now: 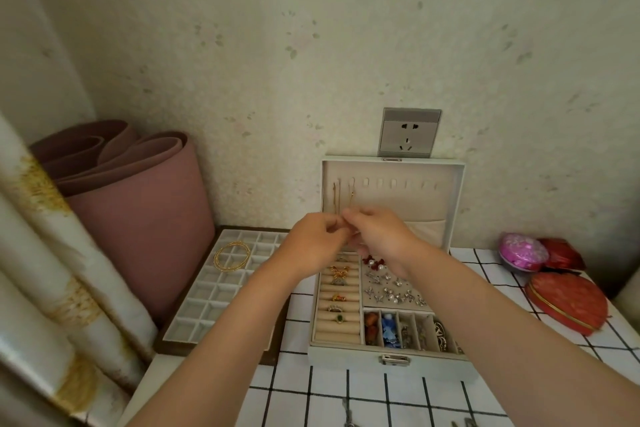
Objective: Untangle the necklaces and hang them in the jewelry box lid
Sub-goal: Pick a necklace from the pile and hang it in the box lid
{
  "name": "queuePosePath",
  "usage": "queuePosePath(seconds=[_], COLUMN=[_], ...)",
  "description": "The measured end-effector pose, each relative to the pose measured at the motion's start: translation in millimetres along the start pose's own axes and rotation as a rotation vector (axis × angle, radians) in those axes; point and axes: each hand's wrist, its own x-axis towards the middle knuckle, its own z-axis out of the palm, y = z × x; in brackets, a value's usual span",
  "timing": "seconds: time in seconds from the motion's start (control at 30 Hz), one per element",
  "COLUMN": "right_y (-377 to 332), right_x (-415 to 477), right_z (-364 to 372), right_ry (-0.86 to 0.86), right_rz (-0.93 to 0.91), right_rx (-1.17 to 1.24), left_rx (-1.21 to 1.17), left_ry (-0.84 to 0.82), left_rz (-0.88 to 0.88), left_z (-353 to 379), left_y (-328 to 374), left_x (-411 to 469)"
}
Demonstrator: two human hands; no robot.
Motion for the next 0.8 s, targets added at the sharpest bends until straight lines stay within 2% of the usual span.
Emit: queuePosePath(seconds=[0.2, 0.3, 0.43, 0.53, 0.67, 0.8], right_y=[-18, -25, -33, -32, -22, -6], right_x=[-6, -7, -5, -3, -10, -21], right_z=[-13, -18, -22, -25, -26, -23], right_ry=[0.067, 0.073, 0.087, 0.079, 0.012, -0.140], right_rz=[-0.099, -0.211, -0.223, -0.245, -0.227, -0.059], right_rx=[-0.111, -0.223, -0.243, -0.224, -0.254, -0.306], left_rx=[0.050, -0.001, -0.219, -0.212, -0.204, -0.168], left_ry=[0.150, 0.107, 0.002, 0.006, -0.018, 0.059], left_rz=[0.017, 0.078, -0.011, -0.020, -0.015, 0.020], left_z=[2, 10, 12, 9, 6, 6], left_y=[2, 10, 19, 20, 18, 16], left_x=[-6, -6, -1, 1, -1, 0])
